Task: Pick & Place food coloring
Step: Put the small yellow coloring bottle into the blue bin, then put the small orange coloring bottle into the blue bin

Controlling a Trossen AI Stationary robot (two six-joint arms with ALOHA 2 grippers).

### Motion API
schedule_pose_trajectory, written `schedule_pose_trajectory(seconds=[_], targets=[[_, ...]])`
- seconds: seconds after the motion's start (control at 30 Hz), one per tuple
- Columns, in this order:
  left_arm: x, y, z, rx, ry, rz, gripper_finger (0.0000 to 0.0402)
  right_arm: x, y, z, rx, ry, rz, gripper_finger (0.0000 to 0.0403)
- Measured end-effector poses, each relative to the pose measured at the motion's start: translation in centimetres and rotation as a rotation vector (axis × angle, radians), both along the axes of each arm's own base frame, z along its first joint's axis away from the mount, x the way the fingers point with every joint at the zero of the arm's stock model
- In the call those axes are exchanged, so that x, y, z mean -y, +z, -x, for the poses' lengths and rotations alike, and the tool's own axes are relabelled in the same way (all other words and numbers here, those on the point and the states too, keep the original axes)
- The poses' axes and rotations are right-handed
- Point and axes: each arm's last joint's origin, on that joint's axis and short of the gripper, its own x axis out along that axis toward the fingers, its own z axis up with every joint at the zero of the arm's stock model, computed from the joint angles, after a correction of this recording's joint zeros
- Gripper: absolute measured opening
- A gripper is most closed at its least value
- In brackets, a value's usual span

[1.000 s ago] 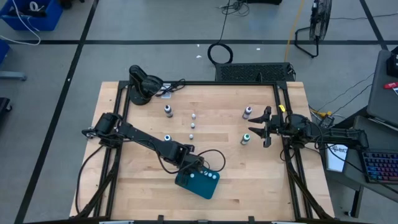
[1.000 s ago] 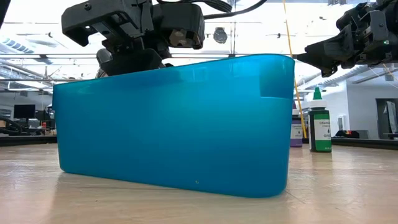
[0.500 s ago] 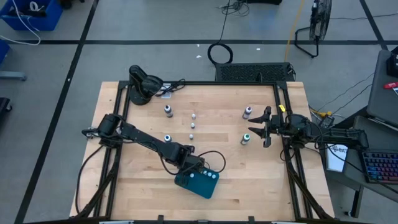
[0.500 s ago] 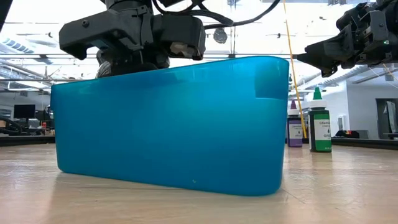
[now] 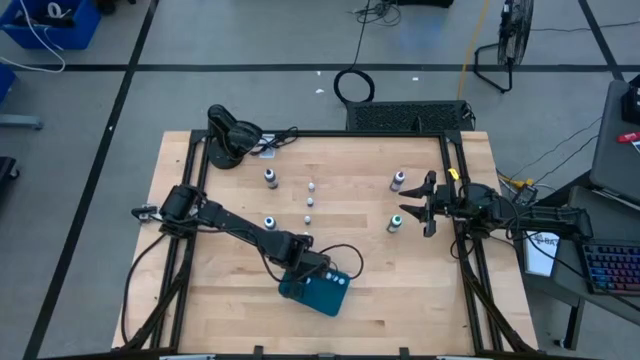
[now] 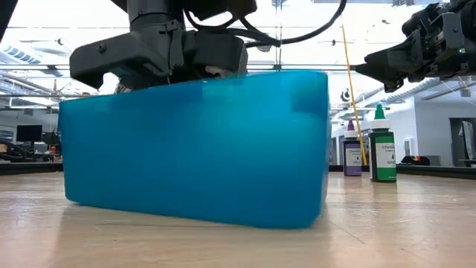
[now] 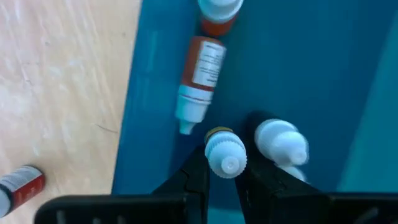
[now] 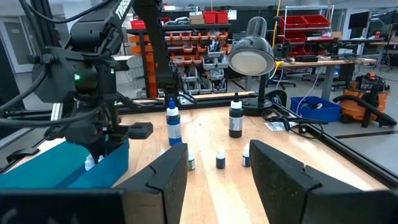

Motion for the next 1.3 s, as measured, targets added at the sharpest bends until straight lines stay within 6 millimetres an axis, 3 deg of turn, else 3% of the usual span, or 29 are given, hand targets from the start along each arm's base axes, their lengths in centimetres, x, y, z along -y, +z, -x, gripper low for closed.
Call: schedule_pose_trajectory(seconds=[0.13,0.43,0.7,1.3], targets=[[0.0,0.0,-0.1,0.011,0.001,0.005,0.0062,0.0,0.0,0.0,0.000,0.000,0.000,0.0160],[0.0,0.0,-0.1,0.009,0.002,0.005,0.0115,0.0,0.0,0.0,0.000,0.000,0.000,0.0160],[0.0,0.1,-0.1,0.009,0.002,0.005,0.0123,0.0,0.0,0.0,0.000,0.000,0.000,0.0160],[-0.8,4.8,1.1,0.096,0.017,0.031,0.0124,0.0,0.0,0.0,0.000,0.000,0.000,0.0160]])
